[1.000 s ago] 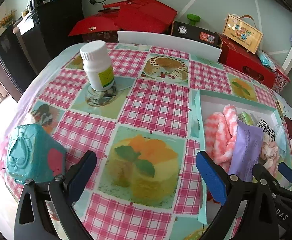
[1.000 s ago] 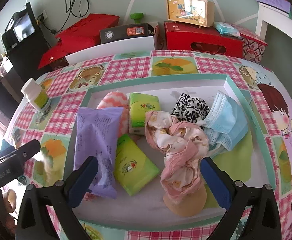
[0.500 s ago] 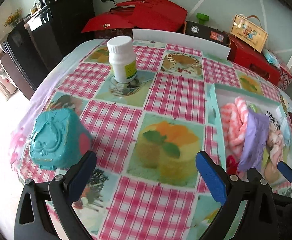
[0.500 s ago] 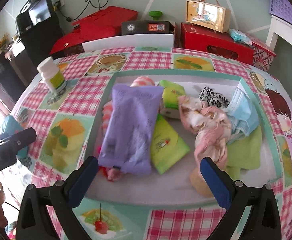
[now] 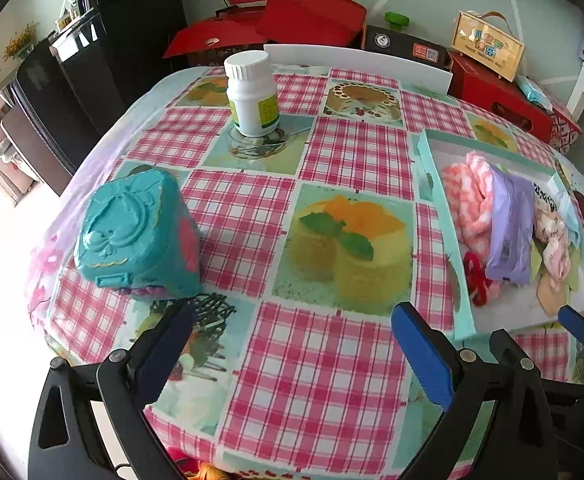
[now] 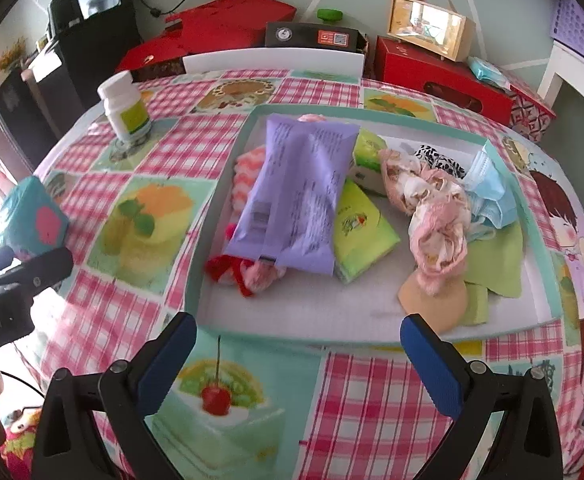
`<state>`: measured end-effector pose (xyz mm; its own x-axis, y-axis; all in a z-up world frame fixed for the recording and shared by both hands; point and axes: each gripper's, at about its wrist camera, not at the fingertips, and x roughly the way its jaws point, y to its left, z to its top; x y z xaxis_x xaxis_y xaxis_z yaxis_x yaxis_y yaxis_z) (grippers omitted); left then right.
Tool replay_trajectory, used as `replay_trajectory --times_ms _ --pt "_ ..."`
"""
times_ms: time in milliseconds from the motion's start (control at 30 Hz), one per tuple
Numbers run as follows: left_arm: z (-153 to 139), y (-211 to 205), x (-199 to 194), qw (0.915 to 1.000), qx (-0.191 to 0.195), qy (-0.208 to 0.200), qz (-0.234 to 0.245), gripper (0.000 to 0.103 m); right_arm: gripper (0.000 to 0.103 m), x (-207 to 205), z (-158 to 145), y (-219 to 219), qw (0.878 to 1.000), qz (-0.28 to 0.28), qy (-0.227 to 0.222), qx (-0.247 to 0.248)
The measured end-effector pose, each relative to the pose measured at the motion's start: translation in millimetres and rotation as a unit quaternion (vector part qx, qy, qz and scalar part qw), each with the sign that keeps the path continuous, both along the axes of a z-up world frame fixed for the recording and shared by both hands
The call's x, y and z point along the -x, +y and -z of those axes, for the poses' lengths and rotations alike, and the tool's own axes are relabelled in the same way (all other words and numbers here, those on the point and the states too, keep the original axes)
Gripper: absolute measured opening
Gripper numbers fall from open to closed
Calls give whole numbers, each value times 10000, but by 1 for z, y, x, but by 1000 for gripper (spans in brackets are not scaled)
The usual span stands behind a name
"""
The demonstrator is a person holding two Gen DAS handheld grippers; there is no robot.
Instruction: Organize soft objects
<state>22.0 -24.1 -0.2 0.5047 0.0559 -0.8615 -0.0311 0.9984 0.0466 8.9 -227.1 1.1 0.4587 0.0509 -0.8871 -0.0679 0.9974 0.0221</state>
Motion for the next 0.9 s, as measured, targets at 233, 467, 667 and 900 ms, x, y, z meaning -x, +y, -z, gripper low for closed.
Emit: replay_trajectory --times_ms 233,467,667,900 --pt "6 1 20 9999 -143 81 26 99 103 15 -6 8 9998 -82 -38 199" --pt "9 -1 37 9998 -129 140 73 99 103 31 -11 9 9996 -62 -106 273" --pt "11 -4 44 9997 -177 99 143 99 103 39 -19 12 9986 -79 -316 422" --pt "10 0 45 9999 -76 35 97 99 103 41 -19 15 9980 -103 -384 486"
